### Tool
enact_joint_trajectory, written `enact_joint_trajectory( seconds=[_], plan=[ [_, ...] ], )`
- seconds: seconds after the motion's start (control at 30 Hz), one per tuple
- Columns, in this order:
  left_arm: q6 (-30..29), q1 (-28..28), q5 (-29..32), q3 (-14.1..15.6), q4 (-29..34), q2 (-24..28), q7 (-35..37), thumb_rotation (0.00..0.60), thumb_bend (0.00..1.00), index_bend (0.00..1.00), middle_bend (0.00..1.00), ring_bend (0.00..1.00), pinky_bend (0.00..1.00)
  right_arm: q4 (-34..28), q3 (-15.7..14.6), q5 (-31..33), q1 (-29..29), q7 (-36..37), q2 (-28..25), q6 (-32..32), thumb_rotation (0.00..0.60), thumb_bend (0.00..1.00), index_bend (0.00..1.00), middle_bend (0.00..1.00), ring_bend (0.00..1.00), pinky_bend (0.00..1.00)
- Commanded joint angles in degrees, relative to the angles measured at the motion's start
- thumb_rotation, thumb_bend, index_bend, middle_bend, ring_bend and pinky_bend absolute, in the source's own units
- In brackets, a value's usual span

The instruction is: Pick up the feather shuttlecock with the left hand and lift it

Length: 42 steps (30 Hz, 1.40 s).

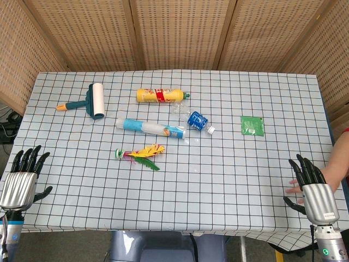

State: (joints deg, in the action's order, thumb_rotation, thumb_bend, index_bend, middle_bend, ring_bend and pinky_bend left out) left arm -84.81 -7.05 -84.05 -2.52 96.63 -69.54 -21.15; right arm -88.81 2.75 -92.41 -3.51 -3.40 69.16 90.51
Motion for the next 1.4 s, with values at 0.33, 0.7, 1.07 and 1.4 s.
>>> enact_joint_trajectory(
  seconds=[0.33, 0.7, 1.07, 1.4],
  plan=[
    [0.15, -0.17, -0.42, 0.01, 0.3, 0.27, 0.52, 0.6, 0.16, 0.11, 0.0, 0.0, 0.0, -0.24, 0.3, 0.44, -0.04, 0.4, -0.26, -0.07, 0.6, 0.09, 0.07, 0.0, 0.0, 0.2],
    [0.58, -0.44, -0.59, 0.25, 0.39, -0.29, -0.76, 0.6, 0.01, 0.04, 0.0, 0.0, 0.0, -0.17, 0.44, 0.76, 0.01, 0.95, -0.64, -0.12, 0.6, 0.08, 0.03, 0.0, 0.0, 0.15],
    [0.46, -0.43, -1.13, 0.51, 0.64, -0.53, -1.53, 0.6, 0.01, 0.05, 0.0, 0.0, 0.0, -0.45, 0.37, 0.53, 0.23, 1.28, -0.95, 0.29, 0.6, 0.08, 0.03, 0.0, 0.0, 0.15],
    [8.83, -9.09, 2.59, -5.65, 5.62, -2.32, -10.46, 0.6, 0.11, 0.18, 0.0, 0.0, 0.0, -0.29, 0.59, 1.16, 0.05, 2.0, -1.05, -0.28, 0.6, 0.08, 0.03, 0.0, 0.0, 0.15]
  ],
)
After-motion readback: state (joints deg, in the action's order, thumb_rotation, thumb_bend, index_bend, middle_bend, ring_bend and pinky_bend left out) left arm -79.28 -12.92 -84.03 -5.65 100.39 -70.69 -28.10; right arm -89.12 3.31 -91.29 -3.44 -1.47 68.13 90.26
